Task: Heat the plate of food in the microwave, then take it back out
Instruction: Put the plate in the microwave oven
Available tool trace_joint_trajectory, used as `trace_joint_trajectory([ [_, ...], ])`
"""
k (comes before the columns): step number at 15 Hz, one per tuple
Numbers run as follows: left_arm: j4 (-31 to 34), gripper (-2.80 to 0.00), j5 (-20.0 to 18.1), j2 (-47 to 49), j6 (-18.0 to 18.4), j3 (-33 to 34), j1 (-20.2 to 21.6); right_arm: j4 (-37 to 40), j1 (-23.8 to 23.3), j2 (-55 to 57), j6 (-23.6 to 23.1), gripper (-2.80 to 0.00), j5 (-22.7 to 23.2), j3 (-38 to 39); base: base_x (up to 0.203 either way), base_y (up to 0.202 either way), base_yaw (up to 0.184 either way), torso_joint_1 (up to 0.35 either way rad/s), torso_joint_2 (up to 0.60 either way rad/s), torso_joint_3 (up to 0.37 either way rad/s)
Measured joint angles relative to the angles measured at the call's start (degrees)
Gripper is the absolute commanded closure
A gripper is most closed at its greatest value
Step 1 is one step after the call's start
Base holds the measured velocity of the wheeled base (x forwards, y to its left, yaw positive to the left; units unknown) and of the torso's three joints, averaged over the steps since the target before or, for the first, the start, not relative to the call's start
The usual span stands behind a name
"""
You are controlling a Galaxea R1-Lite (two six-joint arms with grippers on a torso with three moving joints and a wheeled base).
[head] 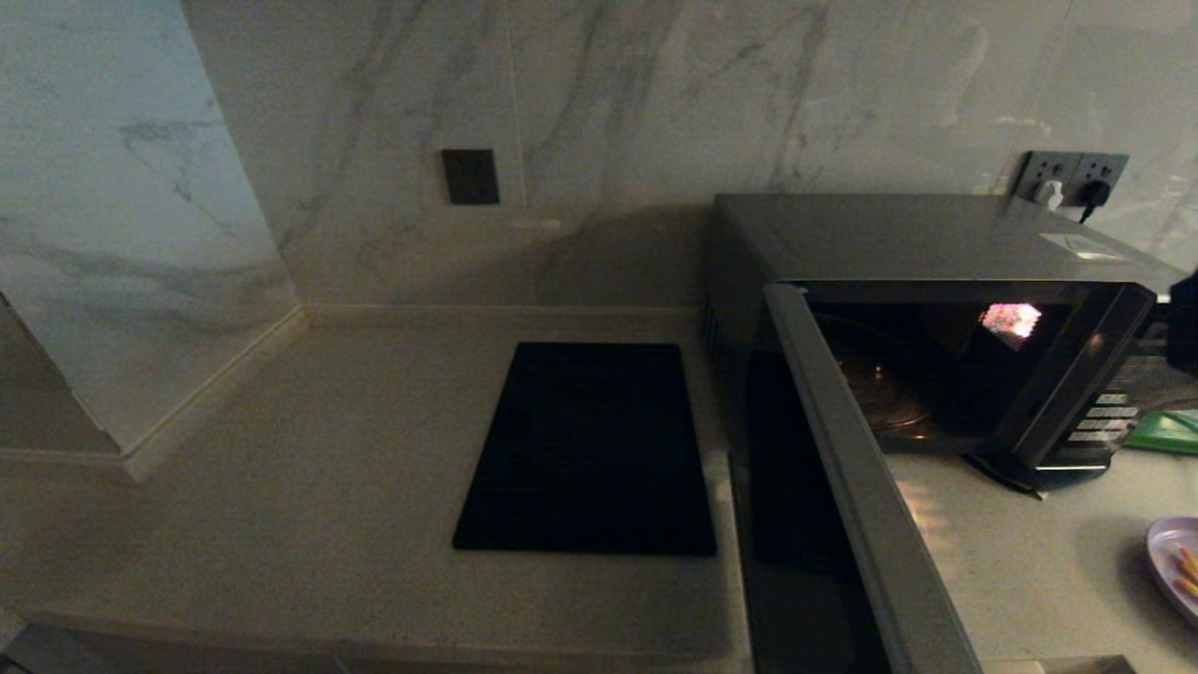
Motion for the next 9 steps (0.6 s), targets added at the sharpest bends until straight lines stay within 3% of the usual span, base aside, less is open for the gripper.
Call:
trace_joint_trajectory([
  [5,0.0,0.00,0.0,0.0,0.0,0.0,0.0,-3.8,-25.8,-0.4,-6.6,0.00,-7.6,0.9,0.000,0.000,0.000,0.000,0.00,0.000],
  [9,0.0,0.00,0.0,0.0,0.0,0.0,0.0,-7.2,-38.3,5.9,-6.9,0.00,-8.4,1.6,0.000,0.000,0.000,0.000,0.00,0.000],
])
